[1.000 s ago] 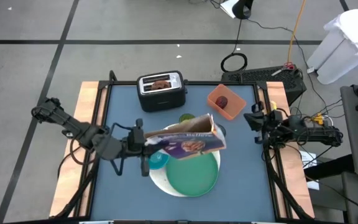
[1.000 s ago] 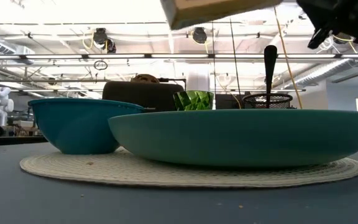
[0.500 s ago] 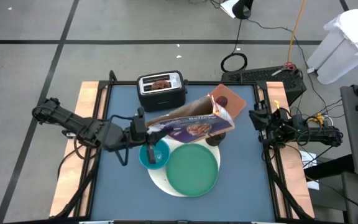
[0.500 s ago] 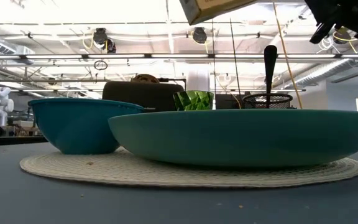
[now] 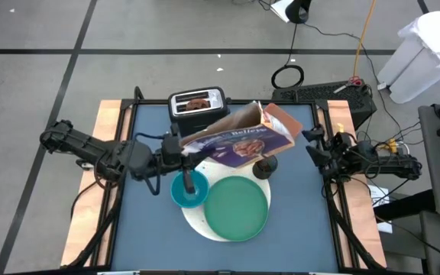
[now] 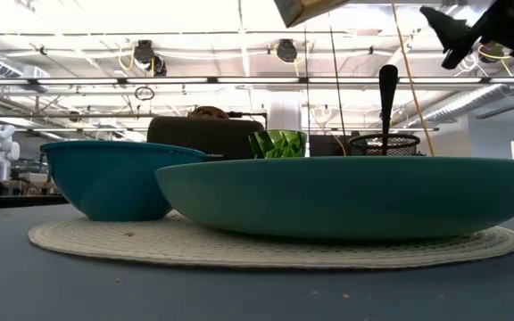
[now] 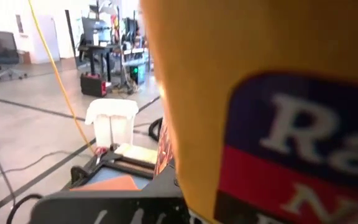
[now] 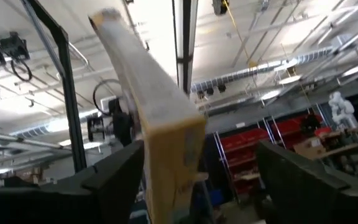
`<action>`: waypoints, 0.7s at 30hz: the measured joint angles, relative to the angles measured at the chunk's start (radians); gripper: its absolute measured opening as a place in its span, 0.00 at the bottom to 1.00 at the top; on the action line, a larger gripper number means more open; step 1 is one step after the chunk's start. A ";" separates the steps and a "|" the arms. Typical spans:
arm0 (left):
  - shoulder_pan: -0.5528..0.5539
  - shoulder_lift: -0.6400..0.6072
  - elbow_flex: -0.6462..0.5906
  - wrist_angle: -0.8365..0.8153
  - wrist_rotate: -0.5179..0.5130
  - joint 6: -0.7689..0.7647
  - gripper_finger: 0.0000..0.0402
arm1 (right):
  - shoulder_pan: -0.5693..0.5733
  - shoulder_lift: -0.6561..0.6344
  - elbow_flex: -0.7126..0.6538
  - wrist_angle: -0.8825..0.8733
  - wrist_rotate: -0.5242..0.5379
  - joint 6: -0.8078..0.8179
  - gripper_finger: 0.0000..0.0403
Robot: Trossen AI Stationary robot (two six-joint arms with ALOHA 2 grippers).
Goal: Arrange a breakfast setting
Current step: Pour the cereal from the purple cereal box into the blue bowl
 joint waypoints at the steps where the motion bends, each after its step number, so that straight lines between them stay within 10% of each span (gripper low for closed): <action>1: 0.004 0.000 0.000 0.015 0.009 0.006 0.01 | 0.000 0.010 0.000 -0.006 -0.002 0.004 0.76; 21: 0.056 0.000 0.000 0.072 0.070 0.005 0.01 | 0.000 0.509 0.078 0.266 -0.057 0.012 0.76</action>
